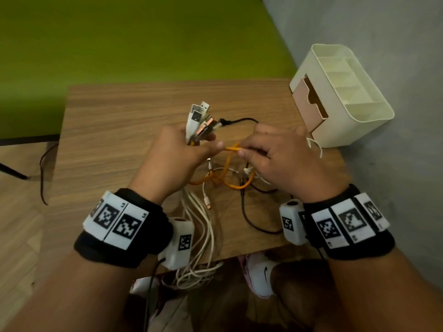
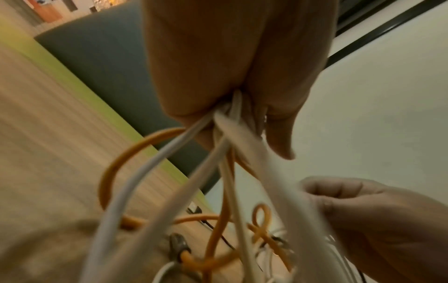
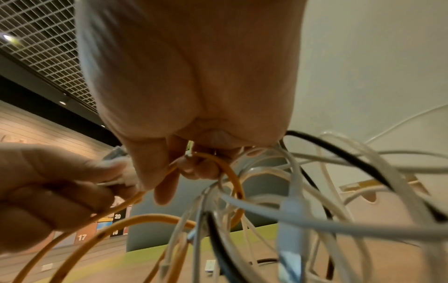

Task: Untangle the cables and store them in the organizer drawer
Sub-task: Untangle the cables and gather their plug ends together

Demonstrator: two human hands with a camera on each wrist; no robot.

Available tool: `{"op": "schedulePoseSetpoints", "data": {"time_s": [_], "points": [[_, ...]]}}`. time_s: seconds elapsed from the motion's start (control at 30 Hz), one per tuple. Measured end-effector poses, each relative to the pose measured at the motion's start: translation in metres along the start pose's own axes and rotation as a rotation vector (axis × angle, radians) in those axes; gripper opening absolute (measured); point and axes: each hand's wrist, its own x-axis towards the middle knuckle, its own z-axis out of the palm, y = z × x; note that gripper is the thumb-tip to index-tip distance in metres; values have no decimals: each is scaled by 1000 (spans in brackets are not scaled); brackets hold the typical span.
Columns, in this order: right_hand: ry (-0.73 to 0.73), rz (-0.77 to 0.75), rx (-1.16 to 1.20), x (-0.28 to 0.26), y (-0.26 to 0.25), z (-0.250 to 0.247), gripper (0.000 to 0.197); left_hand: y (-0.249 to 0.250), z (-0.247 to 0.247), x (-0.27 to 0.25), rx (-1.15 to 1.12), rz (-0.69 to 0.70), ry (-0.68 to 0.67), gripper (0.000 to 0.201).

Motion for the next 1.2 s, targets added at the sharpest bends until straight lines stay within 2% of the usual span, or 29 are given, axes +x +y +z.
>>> {"op": "schedulePoseSetpoints", "data": {"time_s": [0.07, 0.1, 0.2, 0.3, 0.33, 0.4, 0.47, 0.53, 0.6, 0.7, 0.8, 0.93, 1.07, 1.13, 1.2], "points": [[18, -50, 49, 0, -6, 1, 33, 1, 3, -2, -68, 15, -59, 37], [34, -83, 75, 0, -8, 1, 33, 1, 3, -2, -88, 17, -84, 36], [84, -120, 144, 0, -11, -2, 30, 1, 3, -2, -102, 28, -167, 17], [97, -96, 205, 2, -14, -4, 27, 4, 4, -4, -41, 55, -211, 24], [91, -81, 231, 2, -14, -5, 27, 4, 3, -4, -95, 45, -211, 25], [70, -51, 285, 3, -13, -6, 31, 2, -3, -4, -404, -14, -235, 24], [47, -23, 290, 4, -8, -7, 38, -2, -15, -4, -740, -13, -332, 26], [42, 2, 269, 4, -3, -8, 41, -3, -26, -5, -896, -4, -383, 32], [51, 16, 269, 3, 1, -9, 33, -3, -28, -4, -821, -49, -320, 29], [109, -36, 240, 3, 5, -8, 28, -6, -22, -2, -405, -76, -83, 19], [92, -58, 132, 3, 6, -2, 34, -5, -14, 0, -39, 9, 48, 22], [71, -101, -5, 3, 4, 7, 38, 4, -2, -6, 271, 127, 164, 16], [-101, -38, -152, 5, 6, 5, 25, 7, -2, -11, 286, 211, 259, 13], [-35, -86, -124, 4, 2, 6, 23, 10, 1, -14, 222, 232, 192, 7], [77, -140, -43, 5, -5, 7, 30, 11, 5, -14, 140, 242, 63, 8]]}}
